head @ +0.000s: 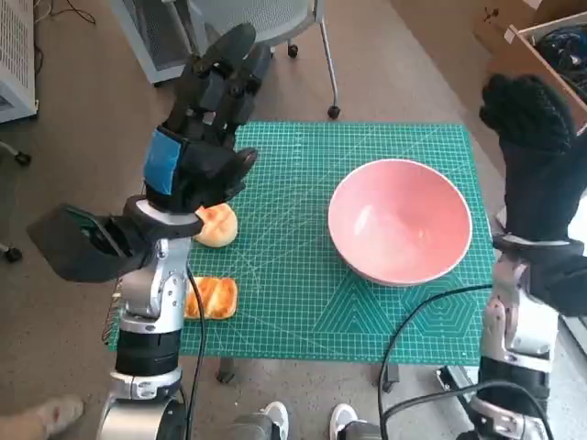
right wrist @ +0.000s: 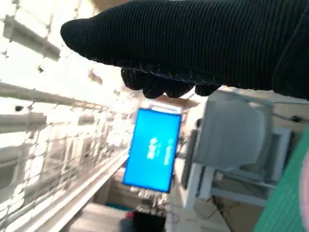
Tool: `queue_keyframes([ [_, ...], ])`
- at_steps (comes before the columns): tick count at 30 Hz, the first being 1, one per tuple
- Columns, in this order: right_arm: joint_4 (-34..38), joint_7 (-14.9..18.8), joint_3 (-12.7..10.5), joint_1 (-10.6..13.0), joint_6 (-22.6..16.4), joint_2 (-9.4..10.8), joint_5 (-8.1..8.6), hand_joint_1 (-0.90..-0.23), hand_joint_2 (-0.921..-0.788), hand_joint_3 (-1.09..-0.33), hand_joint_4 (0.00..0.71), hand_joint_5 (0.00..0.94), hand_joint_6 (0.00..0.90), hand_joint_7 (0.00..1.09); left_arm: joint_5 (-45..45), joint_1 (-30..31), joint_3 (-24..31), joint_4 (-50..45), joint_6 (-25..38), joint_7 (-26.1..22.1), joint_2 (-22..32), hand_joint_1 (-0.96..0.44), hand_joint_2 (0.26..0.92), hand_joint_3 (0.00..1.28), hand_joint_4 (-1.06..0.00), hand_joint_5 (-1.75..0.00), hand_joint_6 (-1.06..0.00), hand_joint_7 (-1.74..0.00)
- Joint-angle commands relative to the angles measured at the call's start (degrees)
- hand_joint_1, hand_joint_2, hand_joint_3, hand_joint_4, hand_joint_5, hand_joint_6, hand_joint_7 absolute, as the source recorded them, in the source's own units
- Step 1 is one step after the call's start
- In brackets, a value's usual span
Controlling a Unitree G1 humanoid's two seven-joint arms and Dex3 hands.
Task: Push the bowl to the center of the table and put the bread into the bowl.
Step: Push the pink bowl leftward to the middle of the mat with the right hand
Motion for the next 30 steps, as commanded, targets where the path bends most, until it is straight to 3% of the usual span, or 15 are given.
queue_keyframes([
  [1,9.78,0.36,-1.90,-0.77,-2.32,-0.62,0.90,-0.602,-0.921,-0.697,0.232,0.000,0.105,0.43,-0.05,-0.11,0.14,0.01,0.02,-0.36,0.38,-0.55,0.921,0.34,0.00,-0.14,0.00,-0.51],
  [9,23.64,-0.61,-3.85,-3.43,-5.17,-0.64,1.25,-0.606,-0.921,-0.711,0.220,0.001,0.102,0.43,0.09,-0.01,0.13,-0.61,0.45,-0.39,0.95,-0.55,0.921,0.35,0.00,-0.13,0.00,-0.48],
  [14,31.75,-1.85,-4.02,-5.29,-5.77,-0.72,0.44,-0.579,-0.921,-0.722,0.236,0.009,0.110,0.43,0.27,0.06,0.17,-0.70,0.51,-0.45,1.35,-0.54,0.921,0.35,0.00,-0.13,0.00,-0.47],
  [20,37.77,-2.65,-3.49,-6.58,-6.64,-0.17,-0.25,-0.576,-0.921,-0.738,0.265,0.018,0.136,0.43,0.16,0.18,0.24,-0.92,0.78,-0.60,1.71,-0.54,0.921,0.35,0.00,-0.12,0.00,-0.47],
  [30,43.74,0.12,-3.31,-8.35,-5.92,1.87,0.33,-0.561,-0.921,-0.793,0.260,0.005,0.143,0.40,0.04,0.96,0.35,-2.98,2.27,-0.01,1.91,-0.54,0.921,0.36,0.00,-0.12,0.00,-0.47],
])
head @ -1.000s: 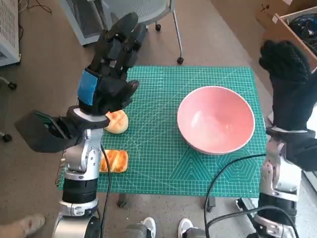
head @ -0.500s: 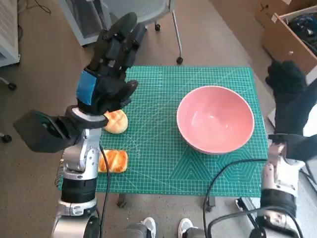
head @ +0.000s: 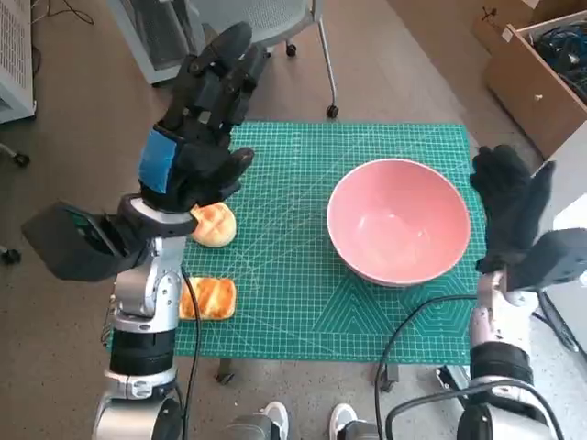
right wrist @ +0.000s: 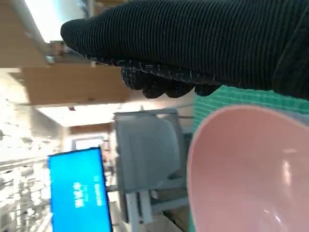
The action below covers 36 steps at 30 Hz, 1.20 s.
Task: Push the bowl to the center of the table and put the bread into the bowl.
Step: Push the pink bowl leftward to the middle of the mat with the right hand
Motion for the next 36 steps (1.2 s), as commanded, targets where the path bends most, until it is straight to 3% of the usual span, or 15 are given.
queue_keyframes([
  [1,3.70,1.55,0.22,-0.58,1.33,1.76,0.33,-0.560,-0.921,-0.800,0.250,0.003,0.141,0.39,0.10,0.99,0.06,-2.29,1.04,0.38,0.58,-0.54,0.921,0.36,0.00,-0.12,0.00,-0.47],
  [9,6.22,2.98,0.55,-2.36,2.04,3.14,0.01,-0.549,-0.921,-0.840,0.230,0.001,0.135,0.37,0.64,1.87,0.20,-4.31,2.04,1.22,0.99,-0.54,0.919,0.36,0.00,-0.12,0.00,-0.46],
  [19,6.72,3.49,0.74,-4.65,2.99,5.31,0.30,-0.562,-0.921,-0.840,0.263,0.015,0.154,0.37,1.35,3.15,0.42,-6.04,2.61,2.73,1.81,-0.54,0.917,0.39,0.00,-0.12,0.00,-0.45],
  [24,6.84,4.05,0.61,-5.65,3.47,6.26,0.58,-0.564,-0.921,-0.835,0.261,0.011,0.147,0.37,1.72,3.98,0.38,-7.91,3.49,3.81,2.14,-0.54,0.874,0.48,0.00,-0.11,0.00,-0.43],
  [36,6.74,4.44,0.64,-7.92,3.88,8.79,0.58,-0.549,-0.921,-0.852,0.254,0.004,0.132,0.36,1.91,5.22,0.64,-9.95,5.05,5.17,2.12,-0.53,0.851,0.52,0.00,-0.11,0.00,-0.46],
])
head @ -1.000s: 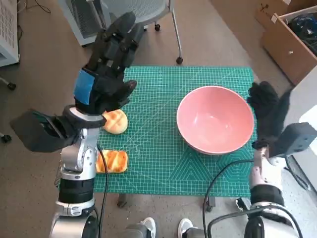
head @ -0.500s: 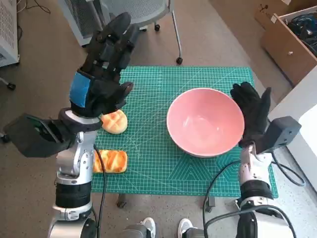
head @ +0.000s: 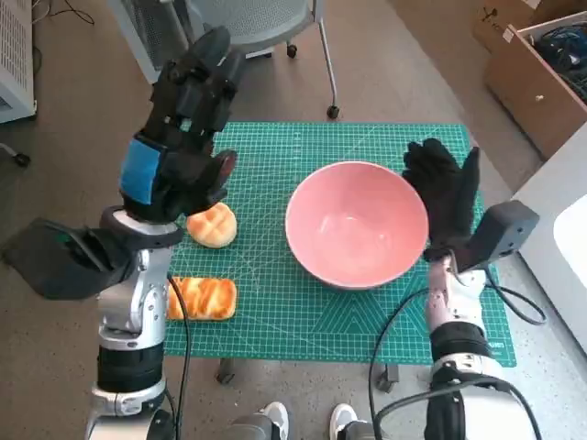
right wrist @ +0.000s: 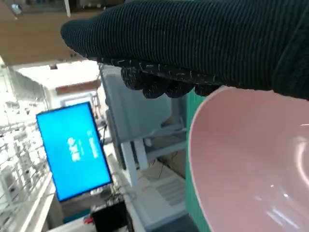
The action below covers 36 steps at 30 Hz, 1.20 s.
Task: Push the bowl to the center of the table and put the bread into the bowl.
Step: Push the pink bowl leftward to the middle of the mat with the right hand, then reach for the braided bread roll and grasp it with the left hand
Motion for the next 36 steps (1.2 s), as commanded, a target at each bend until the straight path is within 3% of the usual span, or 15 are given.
queue_keyframes([
  [1,0.94,0.23,0.16,-0.71,1.17,1.55,0.39,-0.548,-0.921,-0.854,0.253,0.004,0.131,0.37,0.37,0.88,0.30,-1.14,0.46,0.49,0.45,-0.53,0.851,0.52,0.00,-0.11,0.00,-0.46],
  [9,0.64,-0.13,0.93,-1.91,1.25,2.77,-0.21,-0.540,-0.921,-0.877,0.241,0.000,0.114,0.37,0.42,1.22,0.30,-0.97,0.27,0.64,0.29,-0.53,0.848,0.52,0.00,-0.11,0.00,-0.46],
  [16,-0.10,0.57,1.35,-1.35,0.82,2.57,-0.16,-0.542,-0.921,-0.881,0.237,0.002,0.102,0.39,0.37,1.54,0.30,-0.90,-0.01,0.68,0.09,-0.51,0.844,0.53,0.00,-0.10,0.00,-0.47],
  [28,-3.36,4.35,-0.36,-0.19,0.53,-1.08,2.02,-0.564,-0.921,-0.830,0.253,0.007,0.101,0.42,0.25,1.57,0.42,-0.28,-0.47,0.86,-0.43,-0.53,0.843,0.53,0.00,-0.11,0.00,-0.46],
  [36,-16.49,4.77,-0.73,2.91,-0.61,-1.64,4.47,-0.561,-0.921,-0.797,0.264,0.010,0.129,0.43,0.48,0.98,0.14,0.59,-0.62,0.86,-0.44,-0.52,0.844,0.53,0.00,-0.11,0.00,-0.45],
])
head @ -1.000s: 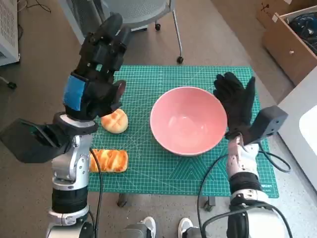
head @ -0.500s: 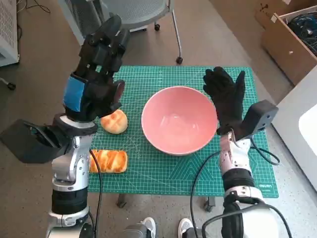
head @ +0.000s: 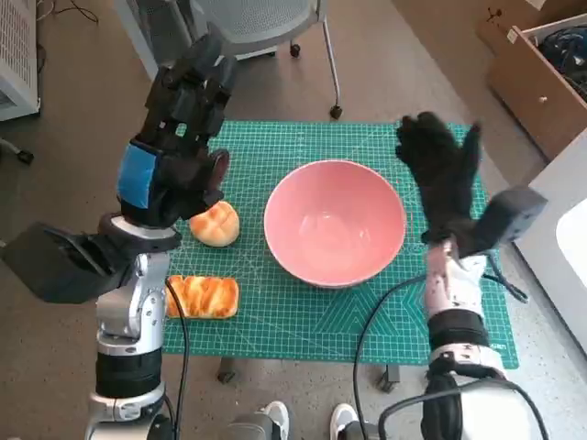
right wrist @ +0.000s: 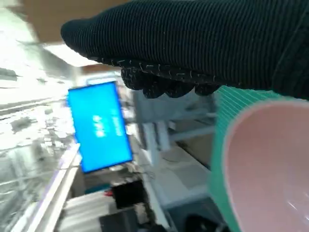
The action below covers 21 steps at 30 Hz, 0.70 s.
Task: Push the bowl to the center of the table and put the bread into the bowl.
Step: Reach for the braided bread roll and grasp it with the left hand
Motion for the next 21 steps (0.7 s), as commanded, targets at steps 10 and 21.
queue_keyframes([
  [10,-28.50,-1.12,3.99,10.67,-1.49,1.69,0.48,-0.574,-0.921,-0.779,0.237,0.002,0.104,0.42,0.49,0.77,0.88,0.39,-1.52,-2.88,2.82,-0.53,0.842,0.53,0.00,-0.12,0.00,-0.47],
  [21,-39.44,-1.01,6.21,15.72,0.41,1.67,2.32,-0.609,-0.921,-0.737,0.252,0.008,0.088,0.44,12.95,4.38,2.10,7.02,-10.86,-9.48,18.40,-0.46,0.781,0.53,-0.01,-0.20,0.00,-0.51],
])
